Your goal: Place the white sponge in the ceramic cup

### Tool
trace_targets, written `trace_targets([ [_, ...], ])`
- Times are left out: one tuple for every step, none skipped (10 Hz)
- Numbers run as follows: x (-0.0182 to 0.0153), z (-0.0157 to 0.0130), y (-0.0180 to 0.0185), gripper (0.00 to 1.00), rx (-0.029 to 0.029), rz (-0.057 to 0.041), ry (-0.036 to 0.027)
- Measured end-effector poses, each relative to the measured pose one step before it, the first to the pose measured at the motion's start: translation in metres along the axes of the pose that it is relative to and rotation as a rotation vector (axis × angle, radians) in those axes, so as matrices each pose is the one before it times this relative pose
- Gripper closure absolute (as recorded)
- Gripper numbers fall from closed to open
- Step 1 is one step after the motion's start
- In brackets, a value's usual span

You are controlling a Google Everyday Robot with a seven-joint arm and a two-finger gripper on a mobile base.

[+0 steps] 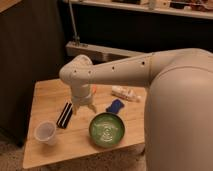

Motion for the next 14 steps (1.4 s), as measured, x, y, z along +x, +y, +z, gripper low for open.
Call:
trace_targets([
  [-0.00078, -0.00047, -0.00024, 0.35, 0.00132, -0.00029, -0.00236],
  [-0.00204, -0.00316, -0.00184, 0.35, 0.00346, 0.01536, -0.01149],
  [-0.00488, -0.00355, -0.00443, 0.35, 0.005, 0.02007, -0.01497],
  [-0.01042, -0.00411, -0.01024, 0.35, 0.0135, 0.02709, -0.02104],
  [-0.01706, -0.00628, -0.01584, 0.35, 0.01587, 0.03799, -0.02491],
  [-0.01959, -0.00425, -0.01811, 0.35, 0.01396, 0.04385, -0.01922],
  [-0.01923, -0.00373, -0.01768, 0.35, 0.00886, 0.03822, -0.01847],
  [-0.02356, -0.00378, -0.0258, 0.35, 0.00615, 0.05676, -0.02308],
  [-0.01306, -0.00187, -0.0184, 0.35, -0.00265, 0.0421, -0.01388],
  [-0.01648, -0.0012, -0.02578, 0.35, -0.02441, 0.05337, -0.0281],
  [-0.01582, -0.0015, -0.03812, 0.35, -0.05182, 0.06508, -0.02448],
  [-0.00706, -0.00176, -0.01439, 0.35, -0.02437, 0.0259, -0.01279],
  [-0.00257, -0.00049, -0.00587, 0.35, -0.01104, 0.01097, -0.00452],
  [-0.00054, -0.00034, -0.00098, 0.35, -0.00251, 0.00229, -0.00094],
])
